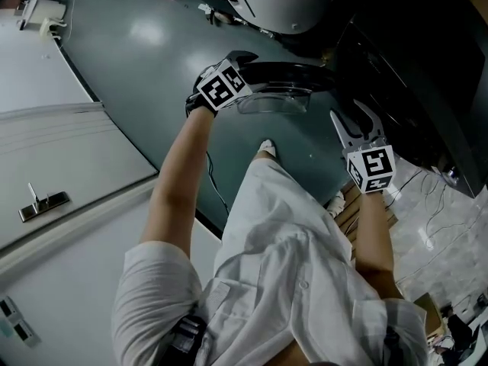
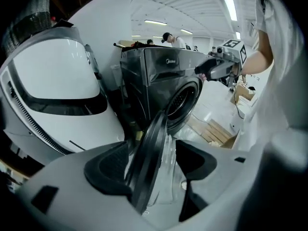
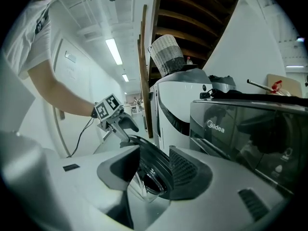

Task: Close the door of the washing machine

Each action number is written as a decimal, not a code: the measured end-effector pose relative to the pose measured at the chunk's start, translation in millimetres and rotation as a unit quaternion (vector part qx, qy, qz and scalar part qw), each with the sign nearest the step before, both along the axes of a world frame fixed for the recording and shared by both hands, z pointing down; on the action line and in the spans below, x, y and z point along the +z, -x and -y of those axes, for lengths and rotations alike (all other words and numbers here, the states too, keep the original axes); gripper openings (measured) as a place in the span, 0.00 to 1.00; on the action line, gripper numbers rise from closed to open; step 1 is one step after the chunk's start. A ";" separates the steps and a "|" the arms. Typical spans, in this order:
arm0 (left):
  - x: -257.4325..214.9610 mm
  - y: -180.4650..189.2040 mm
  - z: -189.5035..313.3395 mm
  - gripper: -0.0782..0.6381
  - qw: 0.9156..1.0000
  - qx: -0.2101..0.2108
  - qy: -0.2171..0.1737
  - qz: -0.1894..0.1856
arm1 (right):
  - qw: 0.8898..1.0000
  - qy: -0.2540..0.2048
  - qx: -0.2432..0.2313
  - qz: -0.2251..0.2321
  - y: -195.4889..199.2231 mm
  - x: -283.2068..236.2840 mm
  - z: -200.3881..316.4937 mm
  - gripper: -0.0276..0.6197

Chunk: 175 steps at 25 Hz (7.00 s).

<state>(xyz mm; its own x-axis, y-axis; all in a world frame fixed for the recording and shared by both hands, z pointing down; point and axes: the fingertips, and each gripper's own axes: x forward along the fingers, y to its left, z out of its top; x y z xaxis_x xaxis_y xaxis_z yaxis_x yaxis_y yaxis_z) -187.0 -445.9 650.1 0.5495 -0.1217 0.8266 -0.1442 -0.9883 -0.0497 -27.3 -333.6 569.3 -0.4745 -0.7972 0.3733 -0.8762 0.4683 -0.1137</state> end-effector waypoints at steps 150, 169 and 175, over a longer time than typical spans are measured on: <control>31.5 -402.8 -255.6 0.35 0.937 -0.251 0.136 -0.202 | 0.980 -0.066 0.186 -0.024 -304.0 -89.6 -199.2 0.34; -104.3 -286.7 -248.2 0.43 0.919 -0.244 0.014 -0.309 | 0.981 -0.093 0.167 -0.010 -274.9 -115.7 -241.0 0.34; -181.8 -216.7 -250.3 0.43 0.896 -0.271 -0.071 -0.346 | 0.980 -0.117 0.160 0.003 -266.5 -137.9 -246.7 0.33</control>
